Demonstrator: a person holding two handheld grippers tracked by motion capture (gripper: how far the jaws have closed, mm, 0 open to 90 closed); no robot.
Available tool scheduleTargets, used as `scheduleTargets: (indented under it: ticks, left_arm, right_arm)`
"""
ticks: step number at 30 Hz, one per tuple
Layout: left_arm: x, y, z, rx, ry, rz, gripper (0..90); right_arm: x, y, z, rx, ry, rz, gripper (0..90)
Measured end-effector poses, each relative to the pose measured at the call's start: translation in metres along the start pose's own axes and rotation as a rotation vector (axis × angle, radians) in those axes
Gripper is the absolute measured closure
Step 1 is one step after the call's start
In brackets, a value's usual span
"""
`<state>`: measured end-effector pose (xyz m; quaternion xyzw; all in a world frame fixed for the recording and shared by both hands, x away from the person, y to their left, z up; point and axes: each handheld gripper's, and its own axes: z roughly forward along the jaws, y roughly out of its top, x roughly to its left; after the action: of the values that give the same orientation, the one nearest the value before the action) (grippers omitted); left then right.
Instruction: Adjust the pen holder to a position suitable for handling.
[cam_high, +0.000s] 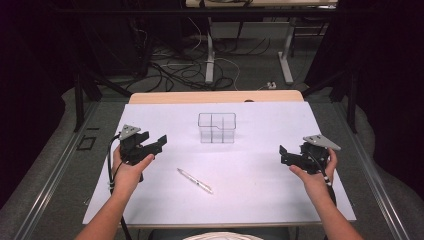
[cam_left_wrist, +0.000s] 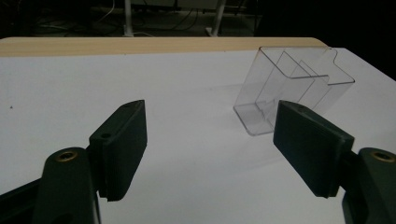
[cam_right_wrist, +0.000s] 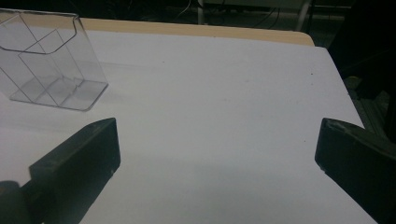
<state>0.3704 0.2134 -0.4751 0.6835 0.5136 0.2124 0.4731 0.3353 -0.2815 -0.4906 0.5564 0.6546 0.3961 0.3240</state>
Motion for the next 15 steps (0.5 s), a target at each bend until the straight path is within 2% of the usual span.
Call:
scheduleTargets:
  ticks: [3,8,15]
  left_arm:
    - [-0.005,0.008,0.004,-0.004,-0.001,-0.004,27.5]
    - [-0.013,0.022,0.010,0.018,-0.010,-0.040,29.6]
    - [-0.026,0.040,0.018,0.039,-0.010,-0.048,34.8]
  right_arm:
    - [0.001,-0.001,0.002,-0.007,0.002,0.002,0.0]
    - [0.000,-0.001,0.002,-0.001,0.003,0.005,0.0]
    - [0.000,-0.001,0.002,0.001,0.002,0.007,0.0]
